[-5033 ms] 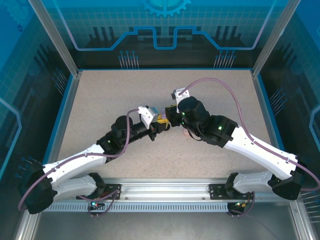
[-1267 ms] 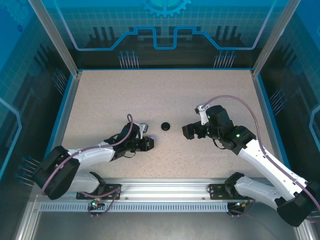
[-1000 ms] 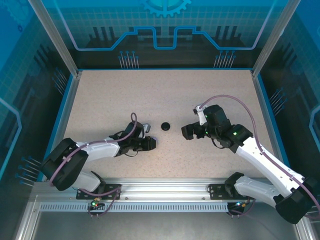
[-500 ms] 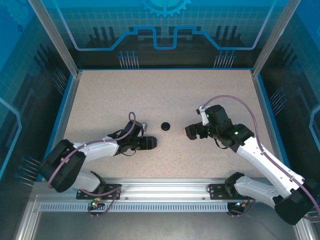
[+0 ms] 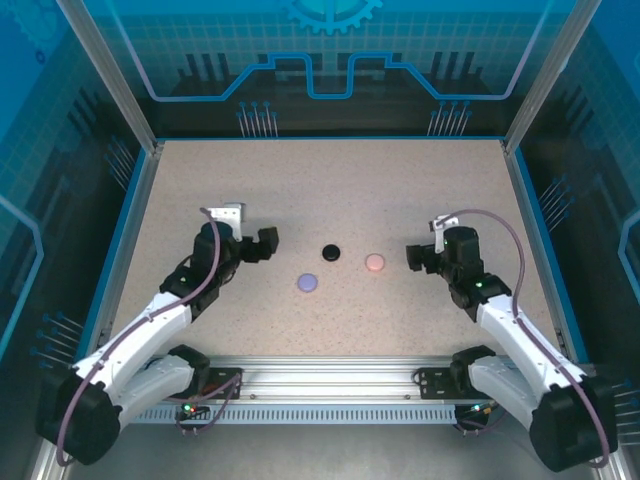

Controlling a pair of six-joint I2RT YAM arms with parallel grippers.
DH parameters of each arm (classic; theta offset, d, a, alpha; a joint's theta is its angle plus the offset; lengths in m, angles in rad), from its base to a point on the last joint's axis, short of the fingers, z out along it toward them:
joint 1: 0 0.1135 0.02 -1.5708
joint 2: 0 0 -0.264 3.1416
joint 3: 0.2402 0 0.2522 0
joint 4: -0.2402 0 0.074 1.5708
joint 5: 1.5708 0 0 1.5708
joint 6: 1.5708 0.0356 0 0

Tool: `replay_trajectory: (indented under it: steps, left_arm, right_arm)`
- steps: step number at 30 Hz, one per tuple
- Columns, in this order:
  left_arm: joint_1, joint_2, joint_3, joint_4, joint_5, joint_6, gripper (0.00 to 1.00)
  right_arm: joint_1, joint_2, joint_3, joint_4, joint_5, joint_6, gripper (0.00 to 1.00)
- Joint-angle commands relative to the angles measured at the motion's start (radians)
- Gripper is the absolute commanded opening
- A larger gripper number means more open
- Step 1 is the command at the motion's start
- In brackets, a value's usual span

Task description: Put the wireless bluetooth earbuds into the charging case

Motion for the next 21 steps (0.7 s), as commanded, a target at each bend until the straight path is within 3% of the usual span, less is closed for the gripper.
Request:
replay_trajectory:
  steps: [1, 9, 18, 21]
  left_arm:
    - [0.078, 0.009, -0.089, 0.192, -0.118, 0.142, 0.99]
    - [0.215, 0.170, -0.223, 0.515, -0.096, 0.240, 0.99]
    - [0.281, 0.385, -0.292, 0.869, 0.094, 0.298, 0.99]
    - [0.303, 0.433, -0.267, 0.873, 0.152, 0.273, 0.99]
  right_arm:
    - [-0.082, 0.077, -0.069, 0.366, -0.071, -0.036, 1.00]
    - [-0.137, 0.316, -0.158, 0.806, -0.147, -0.066, 1.00]
    - [-0.159, 0.552, -0.152, 1.037, -0.221, -0.100, 1.00]
    - [-0.160, 0.568, -0.072, 0.908, -0.253, -0.110, 1.00]
